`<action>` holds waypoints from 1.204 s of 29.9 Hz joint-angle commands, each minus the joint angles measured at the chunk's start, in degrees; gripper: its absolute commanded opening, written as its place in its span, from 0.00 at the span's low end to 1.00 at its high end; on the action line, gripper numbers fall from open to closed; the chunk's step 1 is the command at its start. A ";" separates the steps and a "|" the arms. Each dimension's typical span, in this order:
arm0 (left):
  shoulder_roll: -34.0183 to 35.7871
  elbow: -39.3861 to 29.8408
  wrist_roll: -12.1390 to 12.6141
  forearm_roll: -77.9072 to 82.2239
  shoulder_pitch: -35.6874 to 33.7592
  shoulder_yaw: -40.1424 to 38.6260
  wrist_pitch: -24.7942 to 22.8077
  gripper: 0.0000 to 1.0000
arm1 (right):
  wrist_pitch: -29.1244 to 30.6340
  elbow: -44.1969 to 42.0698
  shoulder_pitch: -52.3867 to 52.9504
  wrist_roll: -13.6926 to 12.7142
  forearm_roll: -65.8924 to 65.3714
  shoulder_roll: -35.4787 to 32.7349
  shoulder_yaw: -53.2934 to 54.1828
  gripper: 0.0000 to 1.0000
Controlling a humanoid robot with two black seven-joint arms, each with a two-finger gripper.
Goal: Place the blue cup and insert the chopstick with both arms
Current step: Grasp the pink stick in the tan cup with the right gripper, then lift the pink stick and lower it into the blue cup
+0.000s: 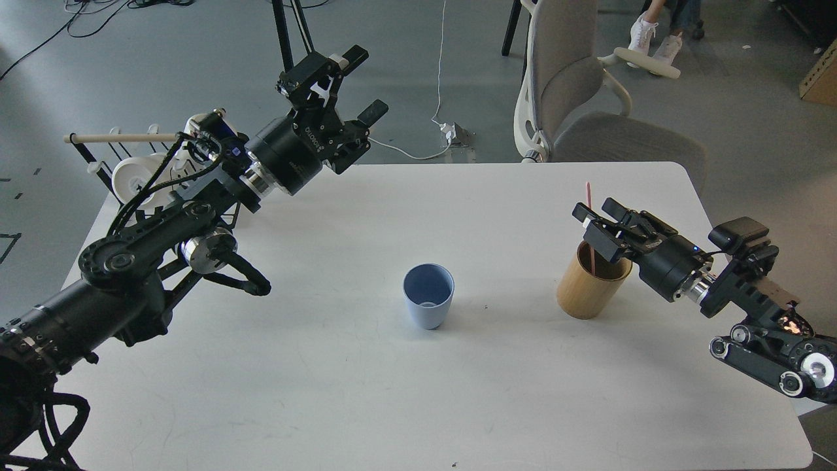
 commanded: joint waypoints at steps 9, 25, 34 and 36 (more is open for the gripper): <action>0.01 0.09 -0.01 -0.12 1.36 -0.78 0.00 0.89 | 0.00 -0.69 1.20 0.00 0.08 0.96 -1.39 0.07; 0.28 0.62 -0.01 -3.28 2.33 -0.78 0.00 0.89 | 0.00 12.73 3.48 0.00 2.54 -13.70 5.80 0.00; 0.98 5.62 -0.01 -4.25 6.28 -1.13 0.26 0.91 | 0.00 23.58 12.69 0.00 12.57 -15.07 9.25 0.00; 1.68 7.56 -0.01 -4.60 8.21 -2.62 0.09 0.92 | 0.00 19.72 15.94 0.00 12.04 -6.64 7.06 0.00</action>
